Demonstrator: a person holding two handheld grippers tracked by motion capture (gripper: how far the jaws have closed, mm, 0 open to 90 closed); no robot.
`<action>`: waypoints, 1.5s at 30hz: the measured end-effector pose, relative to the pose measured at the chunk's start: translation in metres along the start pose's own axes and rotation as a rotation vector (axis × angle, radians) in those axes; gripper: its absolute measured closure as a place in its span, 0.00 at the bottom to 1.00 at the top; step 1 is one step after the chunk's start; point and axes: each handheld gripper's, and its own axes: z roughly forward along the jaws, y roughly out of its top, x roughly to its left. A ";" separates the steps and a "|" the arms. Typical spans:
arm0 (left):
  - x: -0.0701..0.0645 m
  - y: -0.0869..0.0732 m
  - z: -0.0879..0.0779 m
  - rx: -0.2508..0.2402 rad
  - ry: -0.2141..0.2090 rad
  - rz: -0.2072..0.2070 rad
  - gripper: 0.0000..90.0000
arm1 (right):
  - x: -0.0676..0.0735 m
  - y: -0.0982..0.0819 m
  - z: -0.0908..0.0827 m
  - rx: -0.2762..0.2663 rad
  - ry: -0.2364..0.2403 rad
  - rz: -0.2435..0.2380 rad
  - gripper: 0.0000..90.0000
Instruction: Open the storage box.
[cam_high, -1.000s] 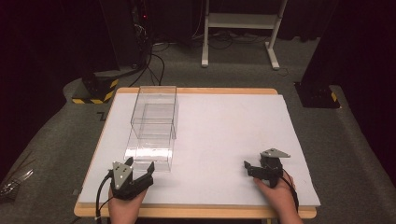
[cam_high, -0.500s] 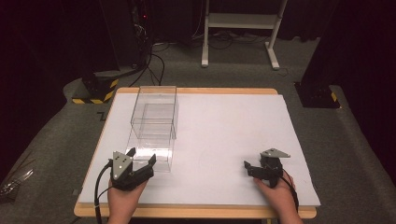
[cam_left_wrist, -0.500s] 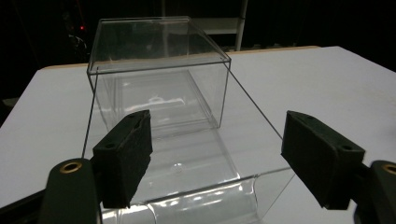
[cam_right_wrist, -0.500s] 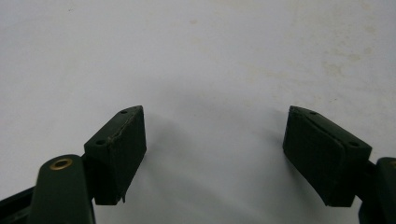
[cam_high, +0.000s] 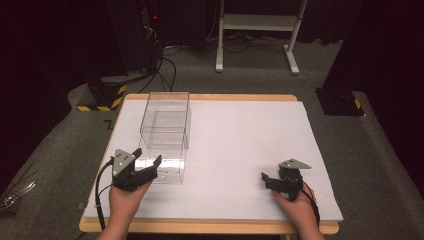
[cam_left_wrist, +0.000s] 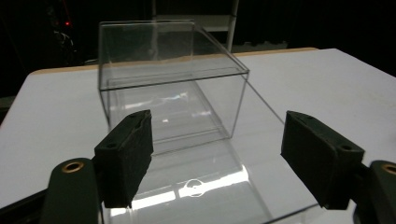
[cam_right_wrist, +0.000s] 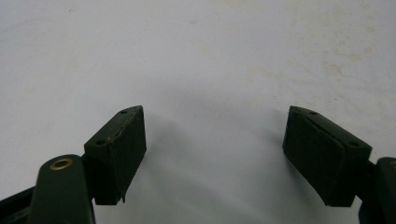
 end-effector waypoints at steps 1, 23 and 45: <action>0.005 0.001 0.000 0.001 0.006 -0.004 0.29 | 0.000 0.000 0.000 0.000 0.000 0.000 0.24; 0.105 -0.015 -0.010 0.052 0.186 -0.061 0.33 | 0.000 0.000 0.000 0.002 -0.005 -0.006 0.24; 0.119 -0.076 0.031 0.366 0.212 -0.010 0.29 | 0.001 0.000 0.000 0.003 -0.009 -0.003 0.24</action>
